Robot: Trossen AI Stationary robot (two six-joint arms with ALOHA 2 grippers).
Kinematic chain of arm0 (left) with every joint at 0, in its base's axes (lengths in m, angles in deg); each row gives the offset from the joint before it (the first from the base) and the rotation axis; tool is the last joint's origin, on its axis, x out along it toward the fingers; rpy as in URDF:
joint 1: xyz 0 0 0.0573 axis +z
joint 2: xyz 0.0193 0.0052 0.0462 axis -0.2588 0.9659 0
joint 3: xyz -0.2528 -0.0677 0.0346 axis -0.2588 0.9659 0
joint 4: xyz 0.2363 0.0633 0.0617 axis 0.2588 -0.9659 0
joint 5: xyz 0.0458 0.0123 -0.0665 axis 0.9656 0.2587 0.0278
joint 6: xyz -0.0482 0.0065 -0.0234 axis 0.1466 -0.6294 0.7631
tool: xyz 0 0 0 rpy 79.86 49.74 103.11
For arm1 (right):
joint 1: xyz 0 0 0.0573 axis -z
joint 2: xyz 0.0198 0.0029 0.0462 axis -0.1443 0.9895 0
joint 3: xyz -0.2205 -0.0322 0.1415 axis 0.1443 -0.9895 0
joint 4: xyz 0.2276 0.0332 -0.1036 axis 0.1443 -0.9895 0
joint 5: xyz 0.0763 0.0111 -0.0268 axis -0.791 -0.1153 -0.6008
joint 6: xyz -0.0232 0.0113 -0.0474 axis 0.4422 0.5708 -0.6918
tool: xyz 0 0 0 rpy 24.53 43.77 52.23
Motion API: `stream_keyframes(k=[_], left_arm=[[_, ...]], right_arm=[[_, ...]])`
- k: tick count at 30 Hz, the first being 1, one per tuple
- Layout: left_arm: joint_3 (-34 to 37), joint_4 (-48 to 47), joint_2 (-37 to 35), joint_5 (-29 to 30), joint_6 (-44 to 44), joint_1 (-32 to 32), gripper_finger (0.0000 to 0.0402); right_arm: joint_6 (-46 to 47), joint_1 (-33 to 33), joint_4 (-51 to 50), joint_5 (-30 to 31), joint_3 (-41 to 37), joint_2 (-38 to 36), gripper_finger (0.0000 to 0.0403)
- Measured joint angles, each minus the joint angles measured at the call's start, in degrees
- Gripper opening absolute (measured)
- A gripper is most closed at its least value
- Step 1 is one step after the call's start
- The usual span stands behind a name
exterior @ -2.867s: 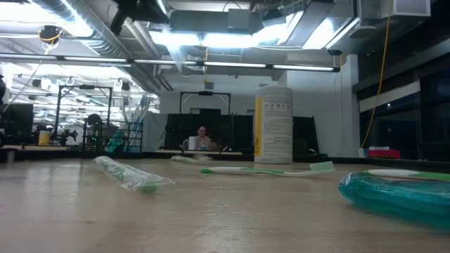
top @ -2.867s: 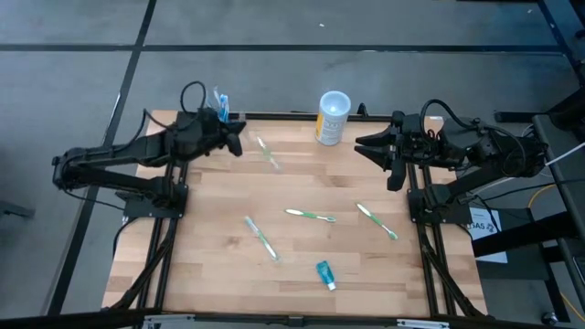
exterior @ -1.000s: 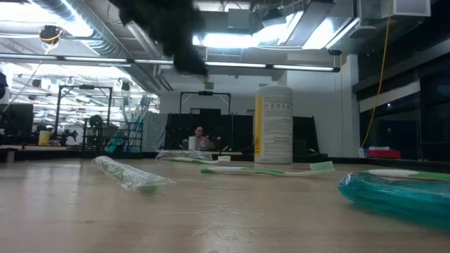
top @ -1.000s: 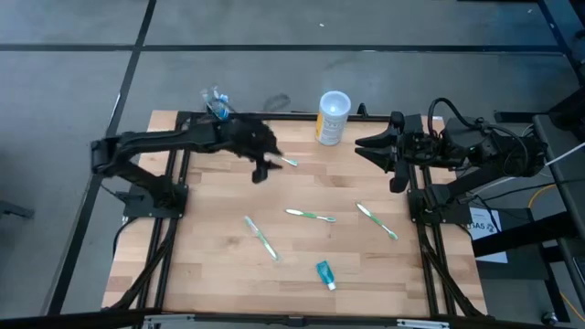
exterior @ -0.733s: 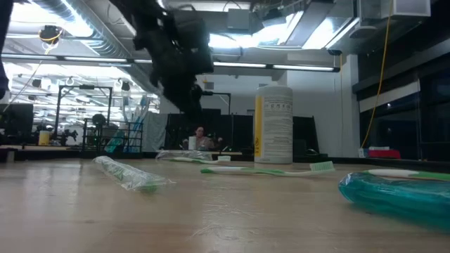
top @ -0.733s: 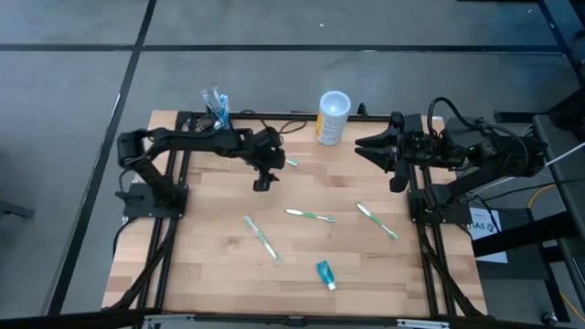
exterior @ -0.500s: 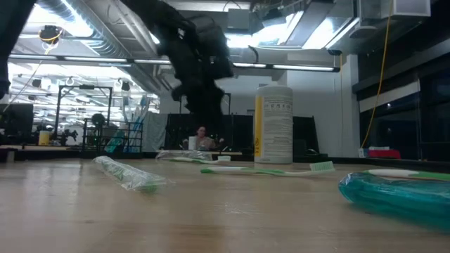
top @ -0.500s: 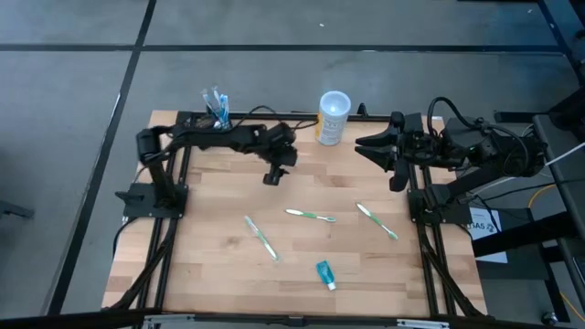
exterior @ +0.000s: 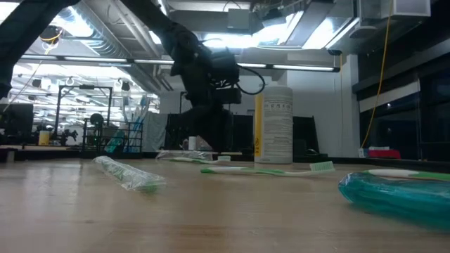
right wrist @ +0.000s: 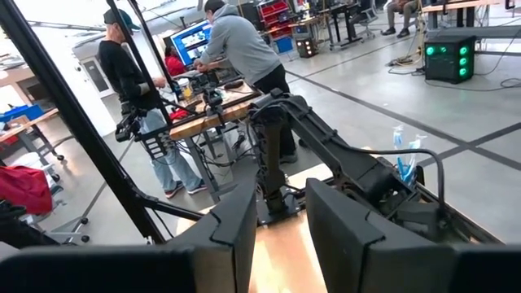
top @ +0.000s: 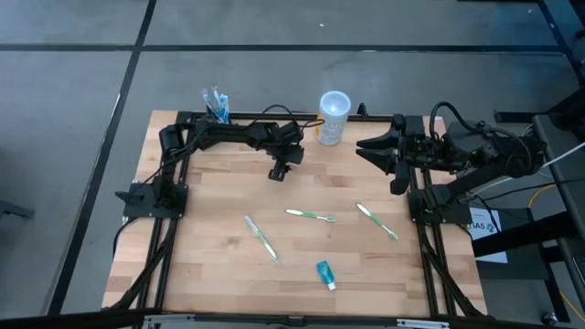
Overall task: Pick & Place toothbrushing station
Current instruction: Put the green toothbrush into the left section of the black organizer
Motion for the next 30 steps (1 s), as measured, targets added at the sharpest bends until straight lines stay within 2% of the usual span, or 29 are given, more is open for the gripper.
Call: stream_keyframes(k=[22,26,30], left_arm=[[0.36,3.27,4.07,-0.7,3.66,1.3,0.0185],[0.31,3.61,4.27,-0.48,4.27,1.23,0.0159],[0.31,3.52,4.39,-1.11,4.88,1.29,0.01]], right_arm=[[0.23,-1.55,0.07,0.96,0.0,0.0,0.011],[1.12,-2.16,0.07,1.94,0.0,0.0,0.011],[1.23,-2.82,0.06,3.32,0.0,-0.02,0.011]])
